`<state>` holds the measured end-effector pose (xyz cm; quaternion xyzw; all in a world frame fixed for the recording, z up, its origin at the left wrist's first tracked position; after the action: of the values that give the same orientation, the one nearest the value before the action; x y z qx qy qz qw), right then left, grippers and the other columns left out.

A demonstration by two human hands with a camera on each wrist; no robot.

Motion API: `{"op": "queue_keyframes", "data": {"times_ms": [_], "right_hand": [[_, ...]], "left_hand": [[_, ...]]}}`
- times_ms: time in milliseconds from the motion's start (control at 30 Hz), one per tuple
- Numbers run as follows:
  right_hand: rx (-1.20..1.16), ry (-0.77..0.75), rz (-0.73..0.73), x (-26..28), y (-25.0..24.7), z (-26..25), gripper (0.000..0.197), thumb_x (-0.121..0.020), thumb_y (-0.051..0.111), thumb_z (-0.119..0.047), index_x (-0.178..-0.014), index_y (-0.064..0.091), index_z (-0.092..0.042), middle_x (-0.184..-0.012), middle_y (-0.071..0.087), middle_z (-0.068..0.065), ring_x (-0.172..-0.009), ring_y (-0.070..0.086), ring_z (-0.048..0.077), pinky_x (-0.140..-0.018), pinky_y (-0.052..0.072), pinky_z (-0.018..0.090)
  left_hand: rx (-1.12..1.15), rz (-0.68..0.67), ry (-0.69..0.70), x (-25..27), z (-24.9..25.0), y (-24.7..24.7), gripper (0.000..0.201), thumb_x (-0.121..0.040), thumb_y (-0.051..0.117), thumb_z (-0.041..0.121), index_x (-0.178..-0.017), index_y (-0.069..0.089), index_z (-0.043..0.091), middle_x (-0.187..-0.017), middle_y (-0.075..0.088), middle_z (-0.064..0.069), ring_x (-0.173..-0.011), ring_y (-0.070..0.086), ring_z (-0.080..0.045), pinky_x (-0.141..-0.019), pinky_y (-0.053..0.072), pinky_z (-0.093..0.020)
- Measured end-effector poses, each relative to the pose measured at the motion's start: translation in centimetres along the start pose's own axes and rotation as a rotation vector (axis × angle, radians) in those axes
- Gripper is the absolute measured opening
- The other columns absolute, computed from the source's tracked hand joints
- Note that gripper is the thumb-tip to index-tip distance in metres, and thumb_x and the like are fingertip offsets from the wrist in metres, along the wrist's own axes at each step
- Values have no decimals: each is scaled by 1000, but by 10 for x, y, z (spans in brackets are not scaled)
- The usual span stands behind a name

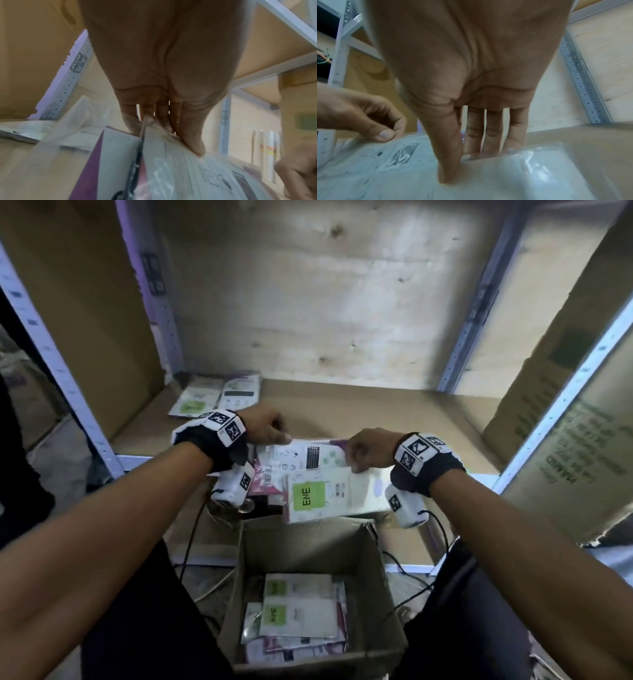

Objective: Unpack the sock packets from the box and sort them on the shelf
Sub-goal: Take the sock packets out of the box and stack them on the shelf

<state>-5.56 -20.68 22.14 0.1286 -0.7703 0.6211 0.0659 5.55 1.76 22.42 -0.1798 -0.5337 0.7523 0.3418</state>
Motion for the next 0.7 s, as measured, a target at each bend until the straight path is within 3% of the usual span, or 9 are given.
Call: {"op": "queue_keyframes", "data": {"times_ms": [233, 300, 400, 433, 533, 567, 633, 667, 700], "right_hand": [[-242, -9, 80, -23, -29, 23, 8, -92, 65, -14, -94, 58, -15, -99, 69, 6, -86, 60, 15, -77, 44, 23], [-337, -5, 93, -34, -30, 28, 8, -93, 63, -13, -99, 57, -12, -103, 68, 6, -87, 60, 14, -75, 46, 19], [-533, 42, 95, -53, -26, 35, 9, -94, 63, -13, -99, 57, -10, -97, 63, 13, -88, 57, 23, -75, 46, 30], [-635, 50, 99, -60, -25, 36, 9, -93, 64, -11, -99, 57, -9, -94, 60, 14, -85, 54, 23, -69, 44, 31], [-835, 74, 105, -79, -20, 37, 9, -93, 63, -12, -98, 57, -9, -92, 56, 15, -83, 51, 25, -65, 39, 32], [-876, 76, 102, -86, -18, 36, 9, -93, 63, -12, -98, 57, -8, -93, 56, 15, -83, 51, 25, -64, 39, 32], [-982, 79, 105, -104, -15, 30, 8, -93, 62, -8, -95, 54, -6, -92, 53, 17, -83, 48, 27, -63, 38, 32], [-1040, 80, 110, -113, -13, 27, 9, -93, 61, -5, -91, 52, -6, -91, 50, 18, -82, 46, 28, -63, 37, 32], [-1095, 81, 112, -126, -12, 24, 11, -93, 60, -2, -88, 51, -6, -88, 50, 17, -79, 46, 27, -63, 37, 32]], "left_hand": [[164, 151, -161, -18, -53, -35, 30, -93, 65, 38, -105, 73, 12, -101, 69, -2, -91, 59, -15, -83, 41, -24], [310, 225, -223, -23, -76, -35, 25, -93, 66, 35, -104, 74, 14, -100, 69, 0, -85, 60, -11, -78, 42, -22], [644, 324, -325, -30, -110, -28, 15, -91, 69, 25, -95, 74, 11, -103, 72, -9, -65, 66, -2, -62, 51, -15], [754, 356, -365, -32, -122, -27, 15, -91, 69, 21, -95, 73, 8, -106, 72, -13, -67, 69, -6, -65, 55, -18], [941, 406, -467, -36, -151, -25, 28, -92, 67, 21, -112, 70, 1, -119, 69, -17, -96, 69, -26, -99, 52, -39], [979, 423, -500, -38, -159, -25, 30, -93, 67, 22, -113, 68, 0, -120, 68, -16, -96, 68, -29, -100, 52, -44], [979, 503, -542, -44, -179, -29, 19, -93, 67, 25, -95, 70, 6, -110, 69, -15, -76, 72, -22, -76, 62, -39], [935, 540, -579, -46, -187, -32, 19, -92, 68, 28, -85, 67, 10, -102, 69, -15, -62, 72, -17, -57, 60, -30], [877, 569, -626, -49, -198, -36, 23, -91, 68, 34, -84, 65, 12, -98, 69, -16, -58, 71, -17, -49, 56, -27]]}}
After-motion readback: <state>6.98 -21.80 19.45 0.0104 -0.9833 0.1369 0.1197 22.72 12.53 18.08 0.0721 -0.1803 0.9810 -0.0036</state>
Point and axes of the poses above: each hand's wrist, its own x-axis away from the middle knuckle, its own y-axis out of the palm, z = x × y, the point moved 2 cm from there along -x, towards the middle knuckle
